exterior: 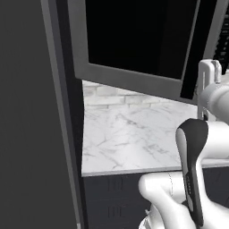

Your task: Transport the fish from the fridge to the microwave and turn on the microwave.

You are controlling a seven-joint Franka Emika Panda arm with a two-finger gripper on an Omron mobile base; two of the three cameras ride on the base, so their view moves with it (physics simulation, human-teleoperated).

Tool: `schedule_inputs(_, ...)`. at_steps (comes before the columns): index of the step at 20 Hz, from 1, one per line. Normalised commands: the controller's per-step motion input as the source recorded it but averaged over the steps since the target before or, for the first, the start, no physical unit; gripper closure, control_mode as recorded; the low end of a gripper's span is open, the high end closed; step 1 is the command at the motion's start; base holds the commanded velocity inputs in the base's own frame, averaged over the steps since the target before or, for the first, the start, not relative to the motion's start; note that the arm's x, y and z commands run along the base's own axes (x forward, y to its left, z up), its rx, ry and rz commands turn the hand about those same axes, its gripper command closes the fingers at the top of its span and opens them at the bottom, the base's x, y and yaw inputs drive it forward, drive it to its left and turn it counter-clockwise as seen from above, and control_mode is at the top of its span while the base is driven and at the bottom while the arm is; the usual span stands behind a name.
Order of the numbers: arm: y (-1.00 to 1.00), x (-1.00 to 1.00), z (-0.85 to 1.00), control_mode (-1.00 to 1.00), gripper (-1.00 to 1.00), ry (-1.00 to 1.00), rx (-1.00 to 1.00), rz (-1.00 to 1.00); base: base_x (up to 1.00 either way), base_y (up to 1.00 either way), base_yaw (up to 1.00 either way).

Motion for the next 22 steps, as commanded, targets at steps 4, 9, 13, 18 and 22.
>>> schedule_inputs(4, -0.09, 0.55, 0.0, -1.0, 1.0, 0.0, 0.0, -0.04, 0.0, 0.0, 0.0)
schedule_inputs(9, -0.08, 0.42, -0.04, -1.0, 1.0, 0.0, 0.0, -0.04, 0.0, 0.0, 0.0)
schedule_inputs(13, -0.01, 0.28, -0.17, -1.0, 1.0, 0.0, 0.0, -0.01, 0.0, 0.0, 0.0)
schedule_inputs(18, -0.04, 0.37, -0.1, -1.0, 1.0, 0.0, 0.01, 0.0, 0.0, 0.0, 0.0)
schedule_inputs(22, -0.11, 0.61, 0.0, -1.0, 1.0, 0.0, 0.02, -0.01, 0.0, 0.0, 0.0)
